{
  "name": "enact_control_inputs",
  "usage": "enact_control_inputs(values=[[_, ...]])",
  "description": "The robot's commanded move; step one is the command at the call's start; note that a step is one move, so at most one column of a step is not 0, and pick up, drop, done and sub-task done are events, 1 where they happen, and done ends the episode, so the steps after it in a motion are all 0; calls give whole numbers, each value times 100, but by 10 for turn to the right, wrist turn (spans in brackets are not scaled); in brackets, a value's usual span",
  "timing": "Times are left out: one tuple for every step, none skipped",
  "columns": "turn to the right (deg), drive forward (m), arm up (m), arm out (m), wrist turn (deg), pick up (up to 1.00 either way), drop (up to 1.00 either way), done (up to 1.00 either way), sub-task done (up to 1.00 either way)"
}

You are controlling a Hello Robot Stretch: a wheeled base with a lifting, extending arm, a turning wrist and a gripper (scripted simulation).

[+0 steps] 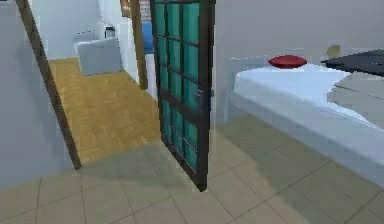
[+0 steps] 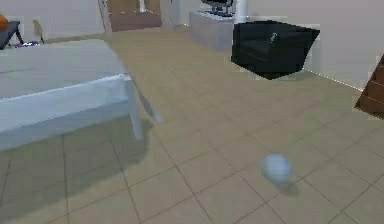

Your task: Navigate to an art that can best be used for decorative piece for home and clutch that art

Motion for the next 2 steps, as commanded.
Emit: enact_control_inputs(values=[[450,0,0,0,0,0,0,0,0],[450,0,0,0,0,0,0,0,0]])
